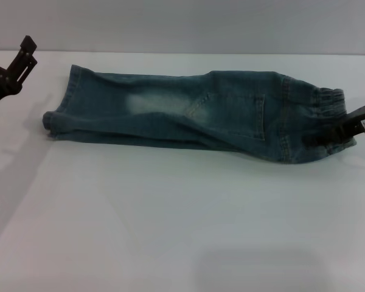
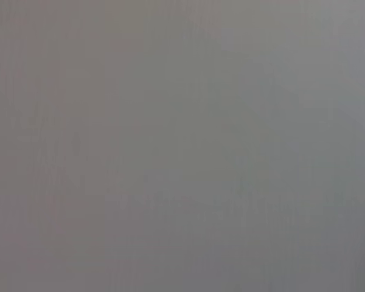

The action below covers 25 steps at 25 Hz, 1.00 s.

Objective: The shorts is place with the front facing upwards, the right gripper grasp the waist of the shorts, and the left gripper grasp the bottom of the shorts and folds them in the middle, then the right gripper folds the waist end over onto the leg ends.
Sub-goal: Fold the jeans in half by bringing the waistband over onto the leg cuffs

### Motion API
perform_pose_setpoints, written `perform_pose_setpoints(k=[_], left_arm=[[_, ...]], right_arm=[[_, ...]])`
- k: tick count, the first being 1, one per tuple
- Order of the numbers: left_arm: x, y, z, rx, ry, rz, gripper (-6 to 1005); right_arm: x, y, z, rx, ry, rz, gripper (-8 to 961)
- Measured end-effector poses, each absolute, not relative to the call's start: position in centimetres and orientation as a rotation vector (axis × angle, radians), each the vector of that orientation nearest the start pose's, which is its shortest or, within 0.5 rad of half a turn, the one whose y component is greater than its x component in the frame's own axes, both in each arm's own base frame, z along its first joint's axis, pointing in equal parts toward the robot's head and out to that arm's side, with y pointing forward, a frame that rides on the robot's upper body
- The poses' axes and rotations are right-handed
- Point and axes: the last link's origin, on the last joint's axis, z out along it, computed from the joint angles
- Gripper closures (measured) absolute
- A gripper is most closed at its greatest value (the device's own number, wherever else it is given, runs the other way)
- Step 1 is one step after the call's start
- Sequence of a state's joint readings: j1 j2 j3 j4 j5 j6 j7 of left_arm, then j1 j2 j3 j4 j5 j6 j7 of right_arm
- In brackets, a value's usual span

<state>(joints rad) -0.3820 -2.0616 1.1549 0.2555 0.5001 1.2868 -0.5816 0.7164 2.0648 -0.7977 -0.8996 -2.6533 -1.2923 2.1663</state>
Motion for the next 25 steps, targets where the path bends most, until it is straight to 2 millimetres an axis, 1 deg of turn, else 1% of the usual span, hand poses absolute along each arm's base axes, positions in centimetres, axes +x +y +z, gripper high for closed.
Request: perform_pose_setpoints(k=[11, 16, 21, 25], left_arm=[[-31.9, 33.1, 3.0, -1.674, -0.516, -0.976, 202], [-32.0, 33.1, 3.0, -1.676, -0.509, -0.96, 202], [-32.2, 33.0, 3.0, -1.679, -0.495, -0.939, 202], [-32.0, 33.2, 2.6, -1.704, -0.466, -0.904, 202]], right_arm=[[26.8, 39.9, 3.1, -2.448, 1.015, -0.209, 322], [26.9, 39.6, 2.5, -2.48, 0.986, -0.253, 330], [26.4, 38.9, 2.5, -2.528, 0.992, -0.267, 581], [25.4, 38.1, 3.3, -2.583, 0.989, -0.27, 737]])
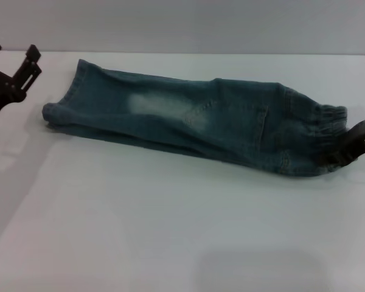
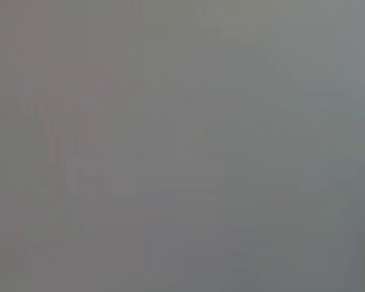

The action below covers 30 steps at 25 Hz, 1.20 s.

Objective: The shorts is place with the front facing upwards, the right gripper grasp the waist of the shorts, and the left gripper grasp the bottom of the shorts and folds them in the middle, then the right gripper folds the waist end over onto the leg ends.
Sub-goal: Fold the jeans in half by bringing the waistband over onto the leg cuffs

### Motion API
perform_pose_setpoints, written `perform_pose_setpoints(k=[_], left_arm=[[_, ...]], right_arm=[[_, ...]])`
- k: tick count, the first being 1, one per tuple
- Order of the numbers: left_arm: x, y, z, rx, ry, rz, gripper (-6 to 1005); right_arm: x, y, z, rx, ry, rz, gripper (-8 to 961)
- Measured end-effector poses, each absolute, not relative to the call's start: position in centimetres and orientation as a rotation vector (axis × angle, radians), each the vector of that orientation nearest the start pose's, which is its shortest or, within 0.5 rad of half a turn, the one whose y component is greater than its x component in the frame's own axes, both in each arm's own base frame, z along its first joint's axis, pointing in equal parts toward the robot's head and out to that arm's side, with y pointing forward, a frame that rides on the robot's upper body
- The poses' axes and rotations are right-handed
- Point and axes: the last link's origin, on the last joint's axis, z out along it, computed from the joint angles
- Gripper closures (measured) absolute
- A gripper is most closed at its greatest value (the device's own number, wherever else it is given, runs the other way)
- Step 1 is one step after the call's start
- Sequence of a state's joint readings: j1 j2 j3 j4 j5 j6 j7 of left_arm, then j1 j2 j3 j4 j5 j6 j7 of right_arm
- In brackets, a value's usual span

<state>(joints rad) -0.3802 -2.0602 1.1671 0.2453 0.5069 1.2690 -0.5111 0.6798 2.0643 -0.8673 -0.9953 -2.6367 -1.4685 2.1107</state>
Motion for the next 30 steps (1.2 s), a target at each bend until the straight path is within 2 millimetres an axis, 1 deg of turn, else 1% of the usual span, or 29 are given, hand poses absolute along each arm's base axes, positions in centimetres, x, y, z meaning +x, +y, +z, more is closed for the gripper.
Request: perform_pose_setpoints(k=[1, 7, 11, 16, 20, 25, 30], left_arm=[[-31.9, 33.3, 2.4, -1.714, -0.461, -0.899, 202], [-30.1, 34.0, 0.3, -1.841, -0.424, -0.899, 202], [-28.9, 34.4, -1.4, -1.937, -0.406, -0.882, 202], [-27.5, 34.4, -4.0, -2.099, -0.365, -0.836, 202], [-26.6, 34.0, -6.0, -2.216, -0.331, -0.786, 202], [-26.2, 33.5, -7.3, -2.289, -0.308, -0.757, 202], [-25.8, 32.9, -8.4, -2.362, -0.281, -0.733, 202]], right_arm=[[25.2, 37.8, 3.6, -2.599, 0.99, -0.264, 776], [24.0, 35.4, 5.1, -2.72, 0.992, -0.214, 875], [23.7, 33.5, 5.9, -2.812, 0.971, -0.173, 874], [23.9, 31.4, 7.9, -2.866, 0.965, -0.007, 876], [24.0, 30.6, 9.0, -2.895, 0.976, 0.086, 877], [23.3, 29.7, 9.3, -2.965, 0.925, 0.16, 877], [22.6, 29.4, 9.9, -2.999, 0.859, 0.243, 878]])
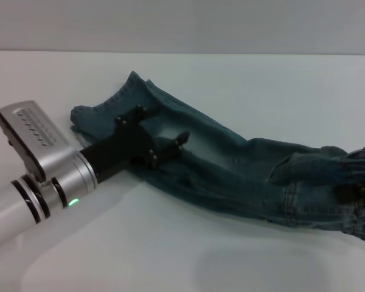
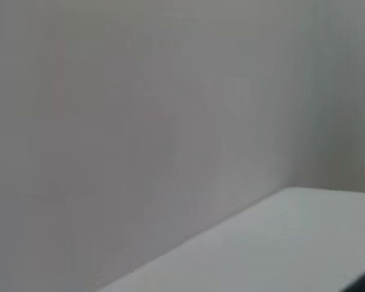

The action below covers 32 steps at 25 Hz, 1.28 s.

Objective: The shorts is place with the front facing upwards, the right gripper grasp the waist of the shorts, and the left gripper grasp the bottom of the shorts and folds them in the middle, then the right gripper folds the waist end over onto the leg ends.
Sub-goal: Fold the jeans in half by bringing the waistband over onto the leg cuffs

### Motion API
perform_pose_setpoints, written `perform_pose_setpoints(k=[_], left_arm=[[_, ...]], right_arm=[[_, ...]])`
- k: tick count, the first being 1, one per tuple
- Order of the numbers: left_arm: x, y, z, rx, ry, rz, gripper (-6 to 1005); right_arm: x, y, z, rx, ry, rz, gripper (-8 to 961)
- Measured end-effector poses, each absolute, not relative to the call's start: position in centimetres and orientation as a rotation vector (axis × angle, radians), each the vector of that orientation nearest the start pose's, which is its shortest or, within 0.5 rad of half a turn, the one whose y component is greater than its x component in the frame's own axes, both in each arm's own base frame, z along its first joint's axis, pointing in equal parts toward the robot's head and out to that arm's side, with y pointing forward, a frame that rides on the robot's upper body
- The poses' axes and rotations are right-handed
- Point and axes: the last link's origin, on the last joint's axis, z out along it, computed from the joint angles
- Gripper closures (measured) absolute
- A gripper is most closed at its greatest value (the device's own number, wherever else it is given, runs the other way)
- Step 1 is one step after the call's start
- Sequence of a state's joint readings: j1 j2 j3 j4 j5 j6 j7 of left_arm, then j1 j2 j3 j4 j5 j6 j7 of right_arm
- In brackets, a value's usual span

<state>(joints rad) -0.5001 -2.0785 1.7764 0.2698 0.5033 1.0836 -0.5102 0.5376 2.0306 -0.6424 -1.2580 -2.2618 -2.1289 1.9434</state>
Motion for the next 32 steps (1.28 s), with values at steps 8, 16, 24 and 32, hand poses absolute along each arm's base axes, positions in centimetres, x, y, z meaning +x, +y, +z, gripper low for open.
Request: perform_pose_setpoints(k=[8, 16, 24, 32], left_arm=[[-25.6, 31.6, -10.0, -2.462, -0.255, -0.695, 202], [-25.1, 29.7, -11.4, -2.546, -0.27, -0.718, 202], [-25.1, 28.0, -12.2, -2.594, -0.306, -0.741, 202], [-24.1, 26.4, -12.6, -2.621, -0.355, -0.837, 202]], right_arm=[[21.3, 29.7, 11.1, -3.028, 0.777, 0.332, 878], [20.4, 30.5, 11.5, -3.024, 0.721, 0.448, 879], [20.0, 32.2, 11.5, -2.978, 0.743, 0.587, 878], [19.5, 33.0, 9.9, -3.034, 0.767, 0.634, 878]])
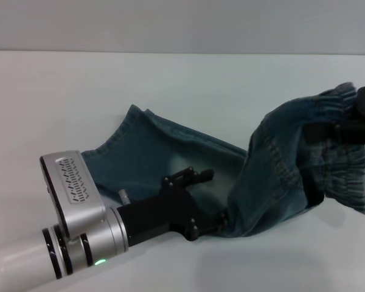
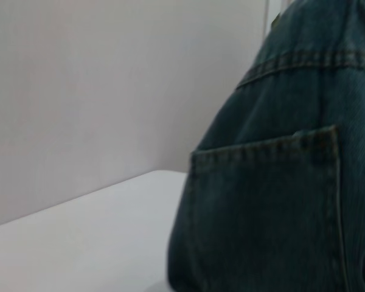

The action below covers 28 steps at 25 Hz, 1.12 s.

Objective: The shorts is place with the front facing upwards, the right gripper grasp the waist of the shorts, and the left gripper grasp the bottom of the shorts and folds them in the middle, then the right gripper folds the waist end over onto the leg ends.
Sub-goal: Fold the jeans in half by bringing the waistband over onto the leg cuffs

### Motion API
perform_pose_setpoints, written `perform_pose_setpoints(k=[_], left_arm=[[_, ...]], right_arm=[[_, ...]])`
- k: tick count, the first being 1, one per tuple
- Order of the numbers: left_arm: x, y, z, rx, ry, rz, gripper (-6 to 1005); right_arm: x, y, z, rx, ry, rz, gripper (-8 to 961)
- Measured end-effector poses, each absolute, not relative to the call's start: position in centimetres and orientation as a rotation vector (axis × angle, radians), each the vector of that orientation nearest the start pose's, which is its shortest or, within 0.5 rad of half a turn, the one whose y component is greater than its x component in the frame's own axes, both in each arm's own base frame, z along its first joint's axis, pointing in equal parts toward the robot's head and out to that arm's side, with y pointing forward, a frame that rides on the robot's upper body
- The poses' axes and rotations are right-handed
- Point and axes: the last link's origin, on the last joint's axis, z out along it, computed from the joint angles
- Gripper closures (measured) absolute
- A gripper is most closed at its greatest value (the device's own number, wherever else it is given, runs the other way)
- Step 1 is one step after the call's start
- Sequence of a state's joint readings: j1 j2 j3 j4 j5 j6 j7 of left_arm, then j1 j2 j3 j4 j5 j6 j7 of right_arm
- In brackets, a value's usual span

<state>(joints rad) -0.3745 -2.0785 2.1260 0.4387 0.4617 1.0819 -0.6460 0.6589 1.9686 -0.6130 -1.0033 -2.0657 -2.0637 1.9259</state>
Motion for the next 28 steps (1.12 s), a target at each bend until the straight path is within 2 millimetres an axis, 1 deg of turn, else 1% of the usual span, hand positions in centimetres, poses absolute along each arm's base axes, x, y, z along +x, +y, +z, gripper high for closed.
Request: perform_pose_setpoints(k=[9, 21, 25, 28], left_arm=[[-23.4, 25.4, -13.3, -2.646, -0.39, -0.89, 202], [-23.1, 24.8, -13.4, -2.651, -0.45, -0.933, 203], [-23.2, 25.1, -13.2, -2.631, -0.45, -0.928, 203], [-23.9, 26.1, -12.3, -2.577, -0.459, -0.917, 203]], right_arm=[[18.8, 33.3, 8.7, -3.078, 0.763, 0.645, 879], [18.7, 33.4, 8.6, -3.078, 0.757, 0.643, 879], [18.8, 33.3, 8.4, -3.089, 0.764, 0.636, 879], [19.0, 33.4, 8.3, -3.099, 0.774, 0.626, 880]])
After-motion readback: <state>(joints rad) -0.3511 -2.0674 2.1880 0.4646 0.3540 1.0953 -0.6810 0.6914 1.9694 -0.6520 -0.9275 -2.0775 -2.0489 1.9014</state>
